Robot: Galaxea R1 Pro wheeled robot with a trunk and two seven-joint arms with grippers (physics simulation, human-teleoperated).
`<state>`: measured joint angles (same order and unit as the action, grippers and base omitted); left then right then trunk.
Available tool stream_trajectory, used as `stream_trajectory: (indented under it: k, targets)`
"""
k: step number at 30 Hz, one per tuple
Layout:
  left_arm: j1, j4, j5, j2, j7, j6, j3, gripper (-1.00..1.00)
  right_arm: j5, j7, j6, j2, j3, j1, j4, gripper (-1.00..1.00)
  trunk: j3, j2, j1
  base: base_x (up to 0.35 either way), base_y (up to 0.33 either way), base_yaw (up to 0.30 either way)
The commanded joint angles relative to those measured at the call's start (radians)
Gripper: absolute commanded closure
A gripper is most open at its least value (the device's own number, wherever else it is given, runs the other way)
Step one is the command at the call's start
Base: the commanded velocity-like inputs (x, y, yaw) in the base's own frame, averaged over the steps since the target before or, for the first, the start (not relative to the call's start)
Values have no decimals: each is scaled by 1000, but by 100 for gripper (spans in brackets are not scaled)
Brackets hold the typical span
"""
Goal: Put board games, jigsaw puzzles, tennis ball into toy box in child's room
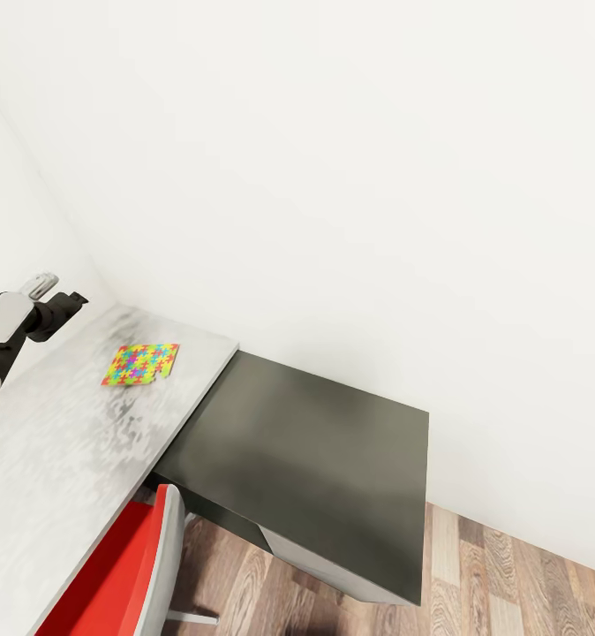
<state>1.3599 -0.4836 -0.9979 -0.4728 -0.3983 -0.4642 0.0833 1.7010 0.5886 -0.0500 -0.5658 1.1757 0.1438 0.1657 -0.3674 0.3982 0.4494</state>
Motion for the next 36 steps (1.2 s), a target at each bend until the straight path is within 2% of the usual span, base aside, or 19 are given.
stream_trajectory:
  k: [1, 24, 25, 30, 36]
  targets:
    - [1, -2, -10, -2, -9, -1, 8, -100, 6, 1, -5, -1, 9, 1, 1, -100, -2, 2, 1, 0, 0, 0]
    - [1, -2, -10, -2, -9, -1, 8, -100, 6, 1, -5, -1, 9, 1, 1, -100, -2, 2, 1, 0, 0, 0]
    - [7, 4, -14, -7, -14, -2, 7, -100, 11, -1, -1, -4, 8, -5, 0, -100, -2, 2, 1, 0, 0, 0]
    - [35, 32, -19, 0, 12, 1, 2, -100, 17, 13, 15, -11, 6, -7, -14, -100, -3, 2, 1, 0, 0, 0]
    - [16, 66, -32, 4, 46, 5, -8, -100, 22, 43, 28, -16, 5, -7, -25, -100, -6, 2, 1, 0, 0, 0]
